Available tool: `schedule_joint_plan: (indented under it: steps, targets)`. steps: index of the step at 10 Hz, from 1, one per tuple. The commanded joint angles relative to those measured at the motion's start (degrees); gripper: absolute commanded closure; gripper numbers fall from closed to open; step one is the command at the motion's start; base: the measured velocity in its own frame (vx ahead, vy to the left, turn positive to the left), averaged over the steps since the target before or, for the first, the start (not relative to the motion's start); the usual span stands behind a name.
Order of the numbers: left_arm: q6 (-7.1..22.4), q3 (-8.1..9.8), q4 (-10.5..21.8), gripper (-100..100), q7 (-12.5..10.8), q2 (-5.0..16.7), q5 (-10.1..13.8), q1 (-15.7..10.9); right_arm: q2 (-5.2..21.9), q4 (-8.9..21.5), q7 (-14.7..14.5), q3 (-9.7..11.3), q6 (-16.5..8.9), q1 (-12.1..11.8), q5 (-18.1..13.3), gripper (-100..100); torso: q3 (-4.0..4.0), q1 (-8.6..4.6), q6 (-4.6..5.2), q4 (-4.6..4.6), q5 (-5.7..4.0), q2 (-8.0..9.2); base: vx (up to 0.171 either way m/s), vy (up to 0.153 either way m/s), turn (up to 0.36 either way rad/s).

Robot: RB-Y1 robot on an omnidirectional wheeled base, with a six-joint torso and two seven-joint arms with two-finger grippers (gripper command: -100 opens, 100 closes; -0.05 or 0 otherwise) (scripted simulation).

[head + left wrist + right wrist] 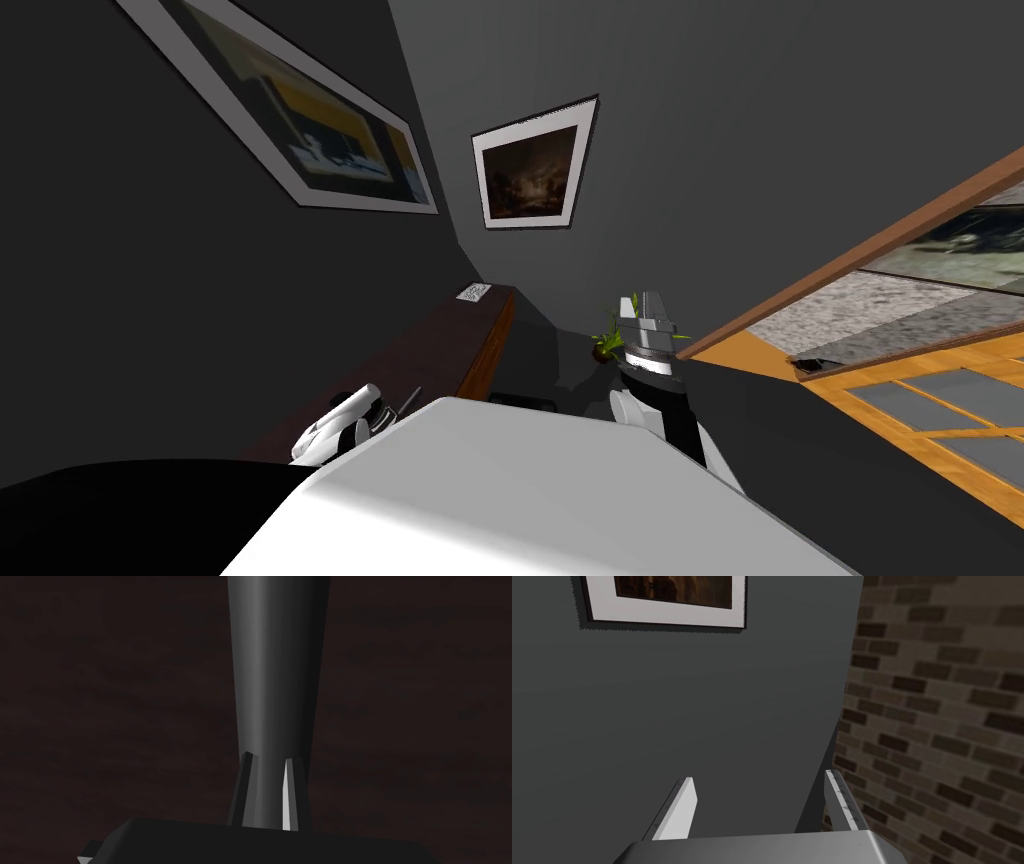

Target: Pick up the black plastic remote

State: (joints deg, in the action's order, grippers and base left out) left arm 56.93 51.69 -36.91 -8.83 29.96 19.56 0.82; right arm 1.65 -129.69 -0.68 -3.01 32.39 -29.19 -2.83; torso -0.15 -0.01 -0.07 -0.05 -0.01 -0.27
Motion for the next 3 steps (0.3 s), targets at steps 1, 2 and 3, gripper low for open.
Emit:
schedule_joint_plan:
  steps: [1, 2, 3]
  targets:
    - [1.6, 0.34, -1.5, 100, 0.5, 0.3, 0.2, 0.4, 0.0, 0.0, 0.0, 0.0, 0.0, 0.0, 0.0, 0, 0.00, 0.00, 0.00, 0.00, 0.00, 0.00, 0.030, -0.033, 0.027]
    - [1.0, 0.16, -1.4, 100, 0.1, -0.2, 0.0, 0.4, 0.0, 0.0, 0.0, 0.0, 0.0, 0.0, 0.0, 0, 0.02, 0.03, -0.02, 0.00, -0.01, 0.03, 0.014, -0.016, 0.012]
    - [1.3, 0.19, -1.6, 0, 0.1, -0.2, 0.0, 0.5, 0.0, 0.0, 0.0, 0.0, 0.0, 0.0, 0.0, 0, 0.04, 0.10, 0.00, 0.01, 0.02, 0.09, 0.000, 0.000, 0.000]
